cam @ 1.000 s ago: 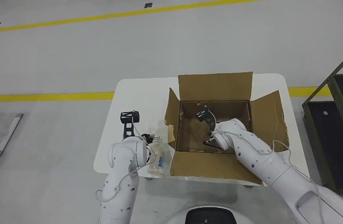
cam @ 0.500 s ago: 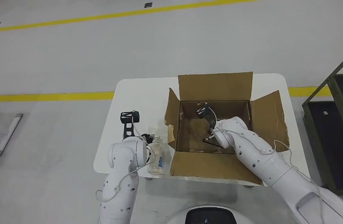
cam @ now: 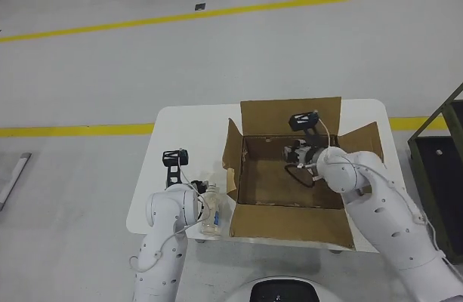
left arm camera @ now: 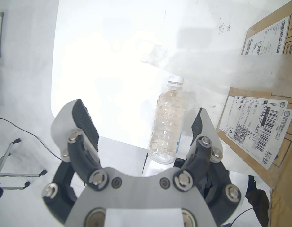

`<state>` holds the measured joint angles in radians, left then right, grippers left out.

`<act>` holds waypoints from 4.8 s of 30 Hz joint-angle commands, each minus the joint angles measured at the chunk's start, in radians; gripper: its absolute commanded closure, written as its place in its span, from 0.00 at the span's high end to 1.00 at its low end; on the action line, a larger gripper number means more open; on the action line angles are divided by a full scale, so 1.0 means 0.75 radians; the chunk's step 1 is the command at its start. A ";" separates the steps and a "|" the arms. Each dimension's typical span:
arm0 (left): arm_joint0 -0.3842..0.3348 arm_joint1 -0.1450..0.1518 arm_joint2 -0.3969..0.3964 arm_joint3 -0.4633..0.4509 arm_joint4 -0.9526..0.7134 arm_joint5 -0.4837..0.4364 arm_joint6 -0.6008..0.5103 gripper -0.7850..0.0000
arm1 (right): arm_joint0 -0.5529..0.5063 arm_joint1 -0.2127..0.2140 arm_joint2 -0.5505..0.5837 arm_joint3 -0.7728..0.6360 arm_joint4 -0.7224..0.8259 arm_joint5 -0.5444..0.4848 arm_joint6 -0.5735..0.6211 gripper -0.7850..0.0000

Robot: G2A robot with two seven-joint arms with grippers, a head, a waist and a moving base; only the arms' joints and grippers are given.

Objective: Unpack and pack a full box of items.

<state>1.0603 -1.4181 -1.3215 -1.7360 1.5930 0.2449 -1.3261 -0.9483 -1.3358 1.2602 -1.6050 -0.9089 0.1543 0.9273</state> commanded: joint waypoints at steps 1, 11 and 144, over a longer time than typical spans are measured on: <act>0.000 0.000 0.000 0.000 0.000 0.000 0.000 1.00 | -0.052 0.010 0.079 -0.078 0.049 -0.007 -0.007 0.00; 0.000 0.000 0.000 0.000 0.000 0.000 0.000 1.00 | -0.213 0.058 0.367 -0.480 -0.003 -0.030 0.012 0.00; 0.169 0.030 -0.038 -0.185 -0.255 -0.483 -0.218 1.00 | -0.673 0.112 0.731 -0.328 -0.169 -0.406 -1.046 0.00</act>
<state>1.1872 -1.3954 -1.3498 -1.8747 1.4017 -0.1174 -1.4894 -1.4527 -1.2516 1.8110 -1.8512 -1.0361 -0.1487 0.1457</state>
